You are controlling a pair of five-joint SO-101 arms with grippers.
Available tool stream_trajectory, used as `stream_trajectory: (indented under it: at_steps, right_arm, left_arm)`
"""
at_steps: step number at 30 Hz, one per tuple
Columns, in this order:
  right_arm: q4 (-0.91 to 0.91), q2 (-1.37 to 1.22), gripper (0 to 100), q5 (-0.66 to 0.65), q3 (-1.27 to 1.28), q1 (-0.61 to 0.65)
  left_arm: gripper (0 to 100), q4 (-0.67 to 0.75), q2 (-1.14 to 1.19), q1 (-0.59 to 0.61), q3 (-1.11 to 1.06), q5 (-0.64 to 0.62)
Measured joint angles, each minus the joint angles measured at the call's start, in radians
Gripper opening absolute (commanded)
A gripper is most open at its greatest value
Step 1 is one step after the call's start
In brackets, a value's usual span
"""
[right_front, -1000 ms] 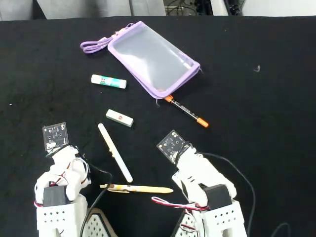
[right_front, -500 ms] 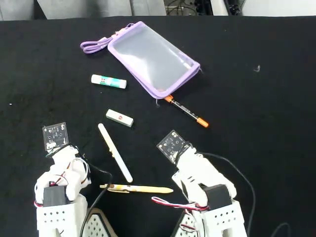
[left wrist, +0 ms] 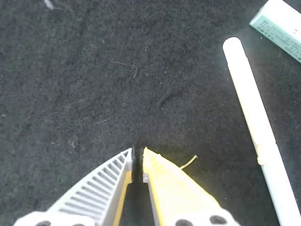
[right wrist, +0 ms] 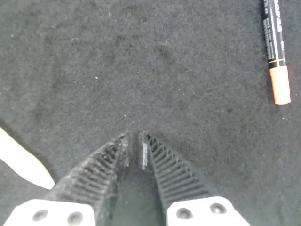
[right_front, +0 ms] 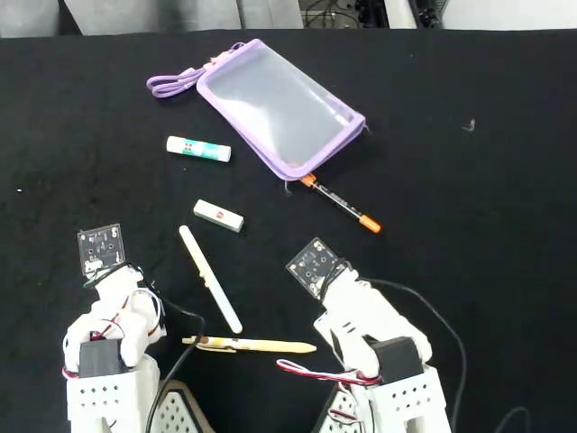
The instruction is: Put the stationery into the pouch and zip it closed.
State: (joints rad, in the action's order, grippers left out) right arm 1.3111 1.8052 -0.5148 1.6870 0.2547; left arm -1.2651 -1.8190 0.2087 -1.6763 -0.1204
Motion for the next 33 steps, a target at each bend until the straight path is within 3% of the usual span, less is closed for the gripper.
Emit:
stream_trajectory:
  at_steps: [17, 22, 28, 33]
  right_arm:
    - [-0.018, 0.000, 3.9, -0.002, 0.000, 0.000]
    - [-0.147, 0.000, 4.4, -0.130, -0.051, -0.068]
    - [-0.242, 0.000, 26.0, 0.075, -0.313, -0.267]
    - [-0.285, -0.023, 27.5, 0.265, -0.482, -0.293]
  left_arm:
    - [5, 0.000, 0.000, 0.000, 0.000, 0.000]
    - [5, 0.000, 0.000, 0.000, 0.000, 0.000]
    - [5, 0.000, 0.000, 0.000, 0.000, 0.000]
    - [5, 0.000, 0.000, 0.000, 0.000, 0.000]
